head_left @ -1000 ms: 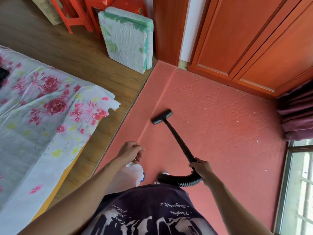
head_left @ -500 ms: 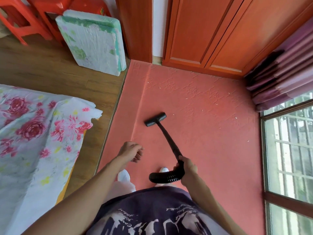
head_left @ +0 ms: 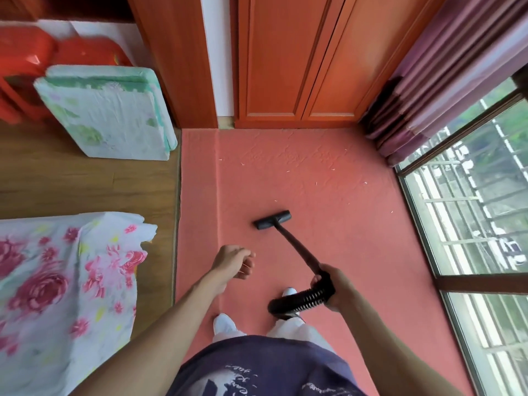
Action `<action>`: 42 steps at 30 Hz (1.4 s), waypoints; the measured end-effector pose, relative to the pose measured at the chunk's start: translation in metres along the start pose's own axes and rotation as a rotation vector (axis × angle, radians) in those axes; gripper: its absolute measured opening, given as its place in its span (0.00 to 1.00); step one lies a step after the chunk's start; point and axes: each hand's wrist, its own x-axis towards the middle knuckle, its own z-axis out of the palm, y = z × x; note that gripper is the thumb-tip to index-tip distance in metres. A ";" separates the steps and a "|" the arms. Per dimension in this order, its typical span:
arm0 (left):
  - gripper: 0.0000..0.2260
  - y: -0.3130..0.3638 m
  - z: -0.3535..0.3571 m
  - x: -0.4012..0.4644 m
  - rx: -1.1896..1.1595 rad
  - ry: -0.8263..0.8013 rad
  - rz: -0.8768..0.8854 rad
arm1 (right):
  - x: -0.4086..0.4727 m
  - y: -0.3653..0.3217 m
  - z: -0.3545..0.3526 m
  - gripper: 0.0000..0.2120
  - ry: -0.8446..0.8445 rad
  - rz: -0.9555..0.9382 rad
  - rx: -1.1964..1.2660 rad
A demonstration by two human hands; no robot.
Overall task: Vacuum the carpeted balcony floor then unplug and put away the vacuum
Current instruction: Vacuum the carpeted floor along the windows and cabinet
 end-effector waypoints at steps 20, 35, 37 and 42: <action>0.08 -0.071 -0.072 -0.019 0.033 0.074 -0.072 | -0.039 0.118 0.015 0.10 0.078 -0.048 0.334; 0.09 -0.066 -0.063 -0.023 0.039 0.189 -0.090 | 0.046 0.010 0.084 0.13 -0.023 -0.058 0.050; 0.09 -0.067 -0.065 -0.023 0.041 0.223 -0.114 | 0.066 -0.013 0.095 0.16 -0.012 -0.067 -0.008; 0.08 -0.071 -0.054 -0.017 0.025 0.263 -0.156 | 0.083 -0.027 0.084 0.19 -0.016 -0.022 -0.078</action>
